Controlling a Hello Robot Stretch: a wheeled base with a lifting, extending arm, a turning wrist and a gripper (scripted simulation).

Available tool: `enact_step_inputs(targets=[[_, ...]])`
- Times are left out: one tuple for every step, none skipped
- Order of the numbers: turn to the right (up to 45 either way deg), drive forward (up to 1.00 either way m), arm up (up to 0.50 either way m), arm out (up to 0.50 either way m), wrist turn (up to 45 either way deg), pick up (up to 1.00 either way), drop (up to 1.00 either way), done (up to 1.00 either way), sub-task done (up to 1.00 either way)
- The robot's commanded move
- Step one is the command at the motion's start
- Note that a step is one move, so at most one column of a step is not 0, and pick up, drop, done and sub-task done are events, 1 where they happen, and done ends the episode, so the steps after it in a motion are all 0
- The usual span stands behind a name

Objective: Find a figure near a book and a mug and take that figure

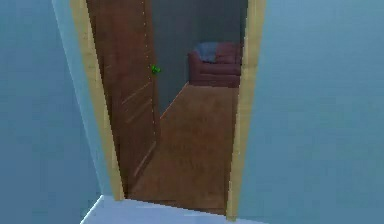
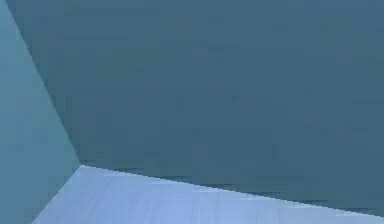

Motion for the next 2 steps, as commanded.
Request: enact_step_inputs(targets=[[0.0, 1.0, 0.0, 0.0, 0.0, 0.0, 0.0, 0.0, 0.0], [0.0, 0.35, 0.0, 0.0, 0.0, 0.0, 0.0, 0.0, 0.0]])
